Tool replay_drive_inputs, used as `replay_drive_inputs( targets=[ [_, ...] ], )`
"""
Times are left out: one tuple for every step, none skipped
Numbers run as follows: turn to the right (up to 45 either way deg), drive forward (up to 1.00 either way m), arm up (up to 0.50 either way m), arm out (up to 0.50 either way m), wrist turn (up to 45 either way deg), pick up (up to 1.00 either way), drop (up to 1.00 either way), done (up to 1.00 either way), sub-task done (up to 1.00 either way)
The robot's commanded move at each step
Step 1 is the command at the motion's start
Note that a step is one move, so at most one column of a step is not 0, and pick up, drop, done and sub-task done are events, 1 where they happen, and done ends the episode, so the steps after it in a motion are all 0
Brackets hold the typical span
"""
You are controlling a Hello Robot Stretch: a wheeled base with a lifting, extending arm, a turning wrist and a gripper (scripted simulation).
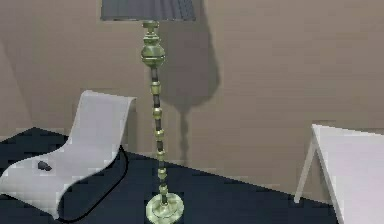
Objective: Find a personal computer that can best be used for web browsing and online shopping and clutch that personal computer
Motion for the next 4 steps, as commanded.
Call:
replay_drive_inputs(
  targets=[
    [-12.0,0.0,0.0,0.0,0.0,0.0,0.0,0.0,0.0],
    [36.0,0.0,0.0,0.0,0.0,0.0,0.0,0.0,0.0],
    [0.0,0.65,0.0,0.0,0.0,0.0,0.0,0.0,0.0],
    [45.0,0.0,0.0,0.0,0.0,0.0,0.0,0.0,0.0]
  ],
)
